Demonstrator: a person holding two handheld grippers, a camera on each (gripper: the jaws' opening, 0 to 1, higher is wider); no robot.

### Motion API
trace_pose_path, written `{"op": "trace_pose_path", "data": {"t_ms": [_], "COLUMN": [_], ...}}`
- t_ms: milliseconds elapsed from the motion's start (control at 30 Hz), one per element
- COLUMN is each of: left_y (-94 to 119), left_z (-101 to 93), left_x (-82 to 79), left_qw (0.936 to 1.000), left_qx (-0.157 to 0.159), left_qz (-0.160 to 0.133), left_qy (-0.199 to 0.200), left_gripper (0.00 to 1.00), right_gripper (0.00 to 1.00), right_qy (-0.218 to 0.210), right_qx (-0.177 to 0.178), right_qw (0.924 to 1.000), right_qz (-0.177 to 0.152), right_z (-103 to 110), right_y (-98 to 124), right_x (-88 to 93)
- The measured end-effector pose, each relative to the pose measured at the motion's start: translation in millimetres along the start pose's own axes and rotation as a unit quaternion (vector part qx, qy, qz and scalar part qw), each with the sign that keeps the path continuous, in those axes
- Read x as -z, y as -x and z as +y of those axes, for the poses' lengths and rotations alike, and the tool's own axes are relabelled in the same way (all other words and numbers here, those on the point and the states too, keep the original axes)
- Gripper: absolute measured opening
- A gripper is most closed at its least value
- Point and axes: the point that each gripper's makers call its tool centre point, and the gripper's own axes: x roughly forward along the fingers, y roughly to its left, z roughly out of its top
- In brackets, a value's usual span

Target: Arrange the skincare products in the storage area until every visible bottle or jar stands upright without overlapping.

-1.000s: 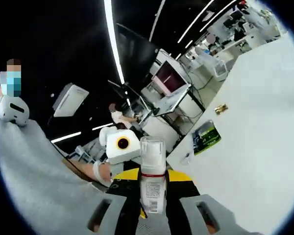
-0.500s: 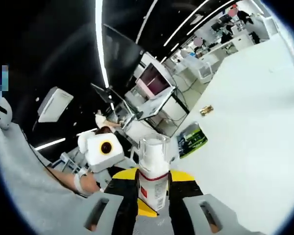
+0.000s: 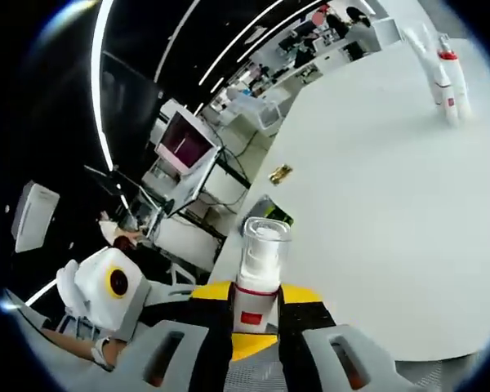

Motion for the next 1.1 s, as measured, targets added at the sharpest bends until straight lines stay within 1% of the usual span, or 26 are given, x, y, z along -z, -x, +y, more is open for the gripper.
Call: {"op": "trace_pose_path", "data": {"t_ms": [67,133,200,233,300,333,367,400,433,467,500,533,600,633,667,700,767,833,867,933,967,1033,1067,1100], "left_y": [-0.1,-0.5,0.1,-0.3,-1.3,-2.0,-2.0,-1.6,-1.9,-2.3,-3.4,-4.7,-5.0,-5.8,-6.3,-5.8,-6.1,-7.6,-8.3,-8.5,-8.4,-9.2,-10.4,-10.9], "left_z": [-1.0,-1.7,-0.6,-0.6,-1.3,-0.6,-0.1,1.6,0.2,0.1,1.9,3.3,6.7,9.0,12.2,14.9,15.2,16.3,16.7,18.1,18.7,20.1,20.1,20.2], "left_x": [0.4,0.5,-2.0,-4.6,-6.8,-8.9,-10.0,-14.9,-16.5,-14.2,-10.5,-9.2,-10.0,-9.8,-7.3,-4.3,-4.1,-2.9,-1.8,-1.8,-2.1,-2.2,-2.5,-3.0], "left_qw": [1.0000,0.9999,0.9999,0.9997,0.9993,0.9987,0.9984,0.9968,0.9959,0.9963,0.9965,0.9964,0.9961,0.9958,0.9951,0.9946,0.9947,0.9944,0.9939,0.9935,0.9933,0.9933,0.9941,0.9944], "left_qx": [-0.001,-0.002,-0.004,-0.006,-0.007,-0.009,-0.011,-0.016,-0.014,-0.014,-0.018,-0.020,-0.027,-0.033,-0.040,-0.047,-0.049,-0.052,-0.055,-0.060,-0.062,-0.066,-0.067,-0.067], "left_qz": [0.001,0.002,-0.004,-0.011,-0.017,-0.023,-0.026,-0.038,-0.044,-0.039,-0.027,-0.023,-0.023,-0.022,-0.015,-0.006,-0.005,-0.002,0.004,0.004,0.003,0.004,0.001,0.000], "left_qy": [-0.005,-0.010,-0.011,-0.019,-0.032,-0.043,-0.048,-0.069,-0.078,-0.075,-0.077,-0.080,-0.080,-0.083,-0.089,-0.092,-0.091,-0.092,-0.096,-0.097,-0.097,-0.094,-0.085,-0.082], "left_gripper": [0.18,0.18,0.18,0.19,0.20,0.20,0.21,0.22,0.22,0.22,0.21,0.22,0.30,0.34,0.37,0.39,0.42,0.46,0.49,0.53,0.55,0.59,0.62,0.65], "right_gripper": [0.15,0.14,0.13,0.13,0.13,0.12,0.12,0.12,0.12,0.12,0.12,0.12,0.12,0.12,0.12,0.12,0.12,0.12,0.12,0.12,0.12,0.12,0.12,0.12], "right_qy": [-0.005,-0.022,-0.004,0.002,0.021,0.024,0.044,0.054,0.078,0.097,0.119,0.132,0.155,0.169,0.196,0.204,0.204,0.199,0.197,0.193,0.194,0.189,0.187,0.197], "right_qx": [0.005,0.003,-0.011,-0.016,-0.023,-0.026,-0.033,-0.035,-0.034,-0.031,-0.028,-0.023,-0.022,-0.012,0.007,0.012,0.022,0.041,0.055,0.072,0.087,0.109,0.120,0.136], "right_qw": [1.0000,0.9998,0.9999,0.9998,0.9995,0.9994,0.9985,0.9979,0.9963,0.9948,0.9924,0.9909,0.9876,0.9854,0.9805,0.9790,0.9788,0.9791,0.9785,0.9779,0.9762,0.9741,0.9727,0.9679], "right_qz": [0.001,0.000,-0.004,-0.008,0.000,0.000,0.003,0.003,0.005,0.007,0.010,0.009,0.012,0.010,0.007,0.008,-0.003,-0.012,-0.027,-0.035,-0.042,-0.060,-0.066,-0.076], "right_z": [-4.6,-5.5,-3.4,-1.5,-0.2,0.7,2.0,3.1,4.0,3.4,2.2,0.2,-2.8,-7.4,-17.7,-22.3,-34.9,-53.9,-66.5,-82.4,-95.7,-114.9,-123.2,-135.2], "right_y": [-1.7,-1.3,0.5,2.2,2.7,3.2,3.7,4.4,6.3,7.2,8.1,10.0,12.9,14.8,18.7,21.3,29.5,39.2,45.9,55.3,62.5,74.8,79.7,86.9], "right_x": [1.5,1.5,-1.1,-4.5,-7.2,-9.0,-11.6,-13.7,-16.5,-18.2,-19.8,-23.1,-26.9,-30.0,-35.9,-38.3,-47.3,-57.0,-65.1,-72.4,-78.6,-90.0,-95.0,-103.5]}}
